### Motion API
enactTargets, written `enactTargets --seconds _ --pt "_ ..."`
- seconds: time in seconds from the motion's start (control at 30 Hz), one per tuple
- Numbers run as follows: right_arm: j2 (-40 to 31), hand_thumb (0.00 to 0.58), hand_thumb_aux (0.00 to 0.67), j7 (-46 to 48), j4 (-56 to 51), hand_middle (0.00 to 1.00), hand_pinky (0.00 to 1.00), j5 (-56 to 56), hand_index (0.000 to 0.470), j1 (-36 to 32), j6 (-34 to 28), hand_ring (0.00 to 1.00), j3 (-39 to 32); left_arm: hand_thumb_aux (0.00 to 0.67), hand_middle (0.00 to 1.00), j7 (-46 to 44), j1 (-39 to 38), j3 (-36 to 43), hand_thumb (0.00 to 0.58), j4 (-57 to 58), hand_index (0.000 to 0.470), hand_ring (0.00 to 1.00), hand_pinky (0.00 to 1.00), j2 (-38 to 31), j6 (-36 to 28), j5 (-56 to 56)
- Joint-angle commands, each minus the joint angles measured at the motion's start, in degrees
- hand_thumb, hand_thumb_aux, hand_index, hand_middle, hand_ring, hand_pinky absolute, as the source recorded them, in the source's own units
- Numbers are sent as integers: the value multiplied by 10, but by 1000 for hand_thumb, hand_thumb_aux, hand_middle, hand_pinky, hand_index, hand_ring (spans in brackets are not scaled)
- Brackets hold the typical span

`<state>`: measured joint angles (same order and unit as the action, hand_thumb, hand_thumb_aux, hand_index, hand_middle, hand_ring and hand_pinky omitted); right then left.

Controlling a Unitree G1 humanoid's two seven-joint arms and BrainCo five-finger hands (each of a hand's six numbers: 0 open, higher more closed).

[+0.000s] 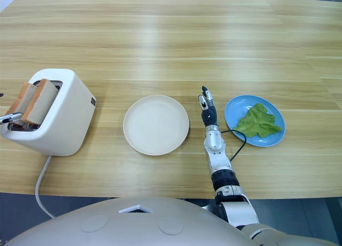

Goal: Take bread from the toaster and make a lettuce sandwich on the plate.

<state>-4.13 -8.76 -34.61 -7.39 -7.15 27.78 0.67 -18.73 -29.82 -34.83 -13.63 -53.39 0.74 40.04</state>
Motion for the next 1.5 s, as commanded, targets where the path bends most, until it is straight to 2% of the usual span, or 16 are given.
enactTargets --seconds 0.03,0.07,0.1,0.13,0.2,0.23,0.27,0.53,0.6,0.63,0.67,0.7,0.93,1.23,1.33,1.5 --pt "2 0 0 7 10 0 0 9 0 5 -14 0 4 347 0 -12 -14 24 445 -20 238 0 0 15 3 10" --pt "2 0 0 8 10 0 0 10 0 5 -15 0 4 460 0 -11 -14 23 523 -21 316 0 0 16 3 11" --pt "2 0 0 9 10 0 0 11 0 7 -17 0 4 460 0 -10 -15 22 523 -22 316 0 0 17 5 9" --pt "3 0 0 10 11 0 0 12 0 8 -18 0 5 670 0 -8 -14 20 580 -23 460 0 0 18 5 7" --pt "3 0 0 11 11 0 0 13 0 9 -20 0 4 670 51 -12 -10 16 580 -32 460 51 51 23 3 -7" --pt "3 0 0 12 12 0 0 14 0 10 -21 0 4 670 180 -16 -8 13 580 -39 460 180 180 27 1 -16" --pt "4 0 0 12 12 0 0 14 0 10 -22 0 4 670 404 -19 -5 11 580 -43 460 404 404 30 0 -22" --pt "6 0 0 13 17 0 0 17 0 13 -25 0 4 670 576 -14 8 -3 580 -49 460 576 576 38 2 -31" --pt "5 0 0 13 16 0 0 17 0 13 -26 0 5 670 718 -5 18 -12 580 -56 460 718 718 42 2 -37" --pt "5 0 0 14 15 0 0 17 0 13 -26 0 5 670 718 1 27 -18 580 -61 460 718 718 45 1 -42" --pt "5 0 0 14 15 0 0 17 0 13 -27 0 5 670 937 7 36 -26 580 -66 460 937 937 49 1 -50" --pt "6 0 0 13 14 0 0 17 0 13 -27 0 5 670 1000 11 47 -33 580 -73 460 1000 1000 54 1 -62" --pt "9 0 0 11 14 0 0 15 0 14 -28 0 3 670 1000 14 202 -110 580 -142 460 1000 1000 110 -25 -282" --pt "10 0 0 10 13 0 0 16 0 14 -31 0 4 670 1000 5 319 -145 580 -184 460 1000 1000 146 -142 -527" --pt "11 0 0 8 10 0 0 15 0 13 -31 0 5 670 1000 16 347 -112 580 -219 460 1000 1000 159 -171 -577" --pt "15 0 0 5 4 0 0 15 0 6 -30 0 5 670 1000 68 361 56 580 -293 460 1000 1000 264 -234 -631"
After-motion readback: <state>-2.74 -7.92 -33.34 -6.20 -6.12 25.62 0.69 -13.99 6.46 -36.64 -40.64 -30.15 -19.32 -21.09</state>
